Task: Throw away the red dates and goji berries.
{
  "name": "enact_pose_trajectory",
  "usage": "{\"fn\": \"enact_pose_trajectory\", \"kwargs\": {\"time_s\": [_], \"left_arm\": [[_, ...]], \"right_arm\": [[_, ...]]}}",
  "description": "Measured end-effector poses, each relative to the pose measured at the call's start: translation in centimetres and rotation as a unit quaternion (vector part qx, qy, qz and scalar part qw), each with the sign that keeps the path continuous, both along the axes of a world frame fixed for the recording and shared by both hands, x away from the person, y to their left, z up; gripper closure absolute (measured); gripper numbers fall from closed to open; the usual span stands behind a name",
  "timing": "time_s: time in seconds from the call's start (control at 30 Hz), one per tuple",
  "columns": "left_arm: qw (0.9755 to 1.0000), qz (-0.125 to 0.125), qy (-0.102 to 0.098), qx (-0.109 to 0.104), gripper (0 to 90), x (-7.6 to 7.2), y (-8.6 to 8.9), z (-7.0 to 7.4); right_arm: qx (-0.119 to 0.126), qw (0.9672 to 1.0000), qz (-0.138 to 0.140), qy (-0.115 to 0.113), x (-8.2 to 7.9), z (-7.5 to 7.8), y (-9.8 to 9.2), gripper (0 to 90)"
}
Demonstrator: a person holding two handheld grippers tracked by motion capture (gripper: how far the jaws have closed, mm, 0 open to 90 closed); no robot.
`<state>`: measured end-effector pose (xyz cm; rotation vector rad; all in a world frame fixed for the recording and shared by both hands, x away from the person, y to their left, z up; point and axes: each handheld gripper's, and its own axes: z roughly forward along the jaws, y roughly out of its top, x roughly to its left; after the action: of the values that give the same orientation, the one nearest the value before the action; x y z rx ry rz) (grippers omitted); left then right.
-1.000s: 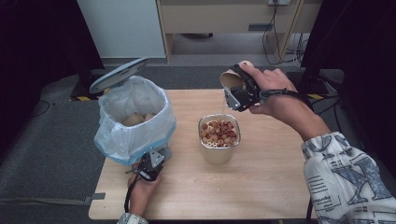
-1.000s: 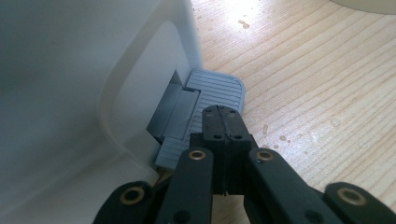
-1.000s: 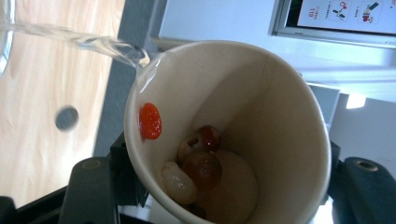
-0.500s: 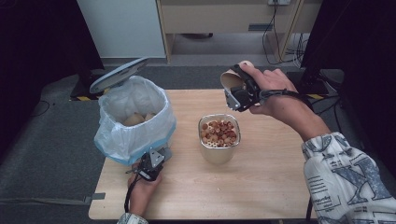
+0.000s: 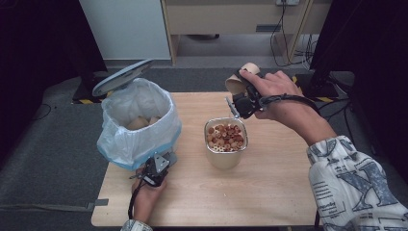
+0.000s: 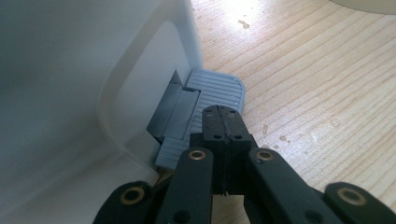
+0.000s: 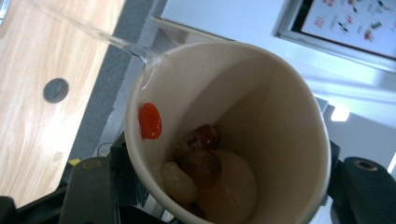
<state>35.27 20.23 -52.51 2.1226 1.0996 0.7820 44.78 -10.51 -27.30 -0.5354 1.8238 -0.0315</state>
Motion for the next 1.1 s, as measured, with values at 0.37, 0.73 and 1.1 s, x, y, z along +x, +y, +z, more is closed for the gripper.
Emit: {"fn": "enact_pose_trajectory", "kwargs": {"time_s": [0.37, 0.73, 1.1], "left_arm": [[1.0, 0.0, 0.0, 0.0, 89.3, 0.0, 0.0, 0.0], [1.0, 0.0, 0.0, 0.001, 89.3, 0.0, 0.0, 0.0], [1.0, 0.0, 0.0, 0.0, 89.3, 0.0, 0.0, 0.0]], "right_arm": [[-0.064, 0.9978, 0.012, 0.01, -0.1, -1.9, 0.6, 34.6], [-0.058, 0.9983, 0.0, 0.005, 0.0, -2.0, 0.3, 34.6], [-0.062, 0.9981, 0.002, 0.003, -0.1, -2.0, -0.1, 34.5]]}}
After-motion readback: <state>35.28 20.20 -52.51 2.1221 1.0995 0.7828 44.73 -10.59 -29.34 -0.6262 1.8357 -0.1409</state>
